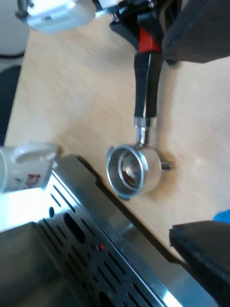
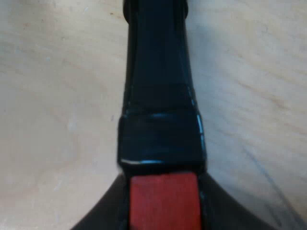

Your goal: Grind coffee beans and then tamp

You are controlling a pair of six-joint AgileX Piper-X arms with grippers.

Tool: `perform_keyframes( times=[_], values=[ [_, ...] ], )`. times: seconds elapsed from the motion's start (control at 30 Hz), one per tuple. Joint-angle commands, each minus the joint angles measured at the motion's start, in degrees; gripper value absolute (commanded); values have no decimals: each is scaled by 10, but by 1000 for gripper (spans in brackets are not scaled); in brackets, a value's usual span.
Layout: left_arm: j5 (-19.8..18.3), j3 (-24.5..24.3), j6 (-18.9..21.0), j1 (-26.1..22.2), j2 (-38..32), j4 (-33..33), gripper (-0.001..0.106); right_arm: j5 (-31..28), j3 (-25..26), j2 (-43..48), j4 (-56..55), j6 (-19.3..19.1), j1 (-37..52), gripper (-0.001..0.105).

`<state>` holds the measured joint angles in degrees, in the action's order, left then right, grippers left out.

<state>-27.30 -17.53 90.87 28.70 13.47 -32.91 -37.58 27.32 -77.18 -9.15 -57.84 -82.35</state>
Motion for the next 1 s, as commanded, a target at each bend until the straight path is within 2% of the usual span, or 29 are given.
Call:
perform_keyframes(
  times=[0.03,0.1,0.4,0.6,0.77,1.0],
  values=[
    [15,4,2,3,-3,3,70,9,4,-2,-1,-4,1,51],
    [20,4,2,3,-3,3,70,18,4,-2,-3,-4,1,56],
    [22,6,2,3,-3,3,70,88,21,-2,-82,-2,1,55],
    [22,6,2,3,-3,3,70,109,60,-2,-194,-2,1,55],
    [22,6,2,3,-3,3,70,156,92,-2,-293,-2,1,55],
    [22,6,2,3,-3,3,70,160,144,13,-404,-2,1,55]
  ],
)
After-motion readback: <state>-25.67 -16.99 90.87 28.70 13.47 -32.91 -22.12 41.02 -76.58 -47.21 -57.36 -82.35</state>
